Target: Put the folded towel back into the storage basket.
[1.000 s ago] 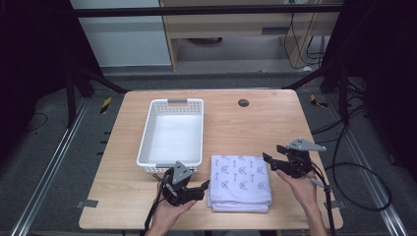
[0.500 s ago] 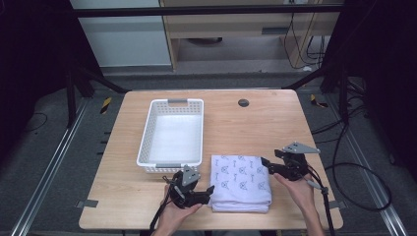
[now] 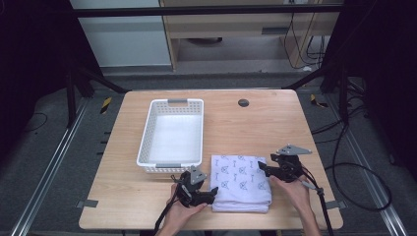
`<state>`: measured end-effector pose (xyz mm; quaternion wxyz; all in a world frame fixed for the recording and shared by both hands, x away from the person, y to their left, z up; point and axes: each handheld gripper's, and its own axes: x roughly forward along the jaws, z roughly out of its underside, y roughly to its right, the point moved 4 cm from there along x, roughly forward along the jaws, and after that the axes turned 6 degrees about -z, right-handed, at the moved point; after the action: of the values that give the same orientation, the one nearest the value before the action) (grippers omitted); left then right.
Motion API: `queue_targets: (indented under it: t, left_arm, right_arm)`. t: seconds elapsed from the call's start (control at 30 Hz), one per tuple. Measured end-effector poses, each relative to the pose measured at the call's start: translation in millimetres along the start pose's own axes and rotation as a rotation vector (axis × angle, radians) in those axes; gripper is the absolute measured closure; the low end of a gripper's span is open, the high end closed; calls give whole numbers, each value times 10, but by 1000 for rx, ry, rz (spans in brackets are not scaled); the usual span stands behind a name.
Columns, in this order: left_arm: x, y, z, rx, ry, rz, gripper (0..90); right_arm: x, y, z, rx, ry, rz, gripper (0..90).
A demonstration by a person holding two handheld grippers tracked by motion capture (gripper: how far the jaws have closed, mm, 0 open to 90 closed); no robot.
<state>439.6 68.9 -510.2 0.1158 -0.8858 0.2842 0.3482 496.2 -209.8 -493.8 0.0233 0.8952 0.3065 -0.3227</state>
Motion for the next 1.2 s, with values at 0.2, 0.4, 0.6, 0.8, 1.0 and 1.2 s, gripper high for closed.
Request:
queue_targets:
  t: [0.2, 0.4, 0.6, 0.8, 1.0, 1.2]
  left_arm:
    - [73, 13, 19, -7, -14, 5, 290]
    - [115, 18, 35, -18, -20, 7, 280]
    - [141, 33, 44, -25, -18, 4, 276]
    - [167, 12, 50, -58, -28, 24, 262]
    - [191, 11, 45, -69, -34, 41, 262]
    - [201, 25, 36, -59, -37, 40, 270]
  right_arm:
    - [83, -6, 54, 4, -31, -3, 393]
    - [149, -6, 96, 2, -59, -2, 402]
    - [204, -17, 120, 6, -77, -11, 411]
    - [227, -10, 142, 12, -90, -8, 414]
    - [257, -10, 160, 14, -95, 0, 421]
    - [271, 6, 179, 51, -95, -23, 426]
